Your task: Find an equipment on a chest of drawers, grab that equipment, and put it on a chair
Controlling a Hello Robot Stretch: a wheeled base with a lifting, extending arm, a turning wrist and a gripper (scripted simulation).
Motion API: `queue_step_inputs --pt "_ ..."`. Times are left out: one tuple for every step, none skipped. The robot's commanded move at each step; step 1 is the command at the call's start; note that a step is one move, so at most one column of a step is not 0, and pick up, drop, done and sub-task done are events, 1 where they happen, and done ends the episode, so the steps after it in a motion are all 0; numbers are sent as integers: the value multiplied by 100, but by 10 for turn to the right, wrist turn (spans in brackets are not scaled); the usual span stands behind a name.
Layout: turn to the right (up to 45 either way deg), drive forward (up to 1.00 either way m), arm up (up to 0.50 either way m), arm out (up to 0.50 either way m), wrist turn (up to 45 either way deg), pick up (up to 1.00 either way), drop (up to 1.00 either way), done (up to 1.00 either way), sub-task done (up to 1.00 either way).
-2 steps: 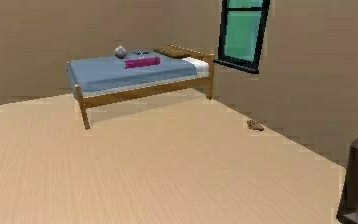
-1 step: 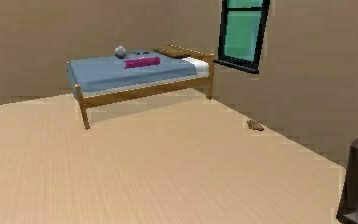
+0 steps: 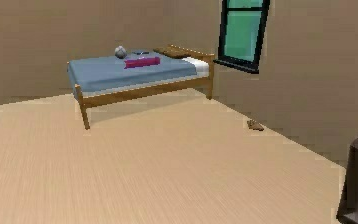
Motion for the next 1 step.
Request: queue_step_inputs --pt "0 0 10 0 0 0 0 0 0"
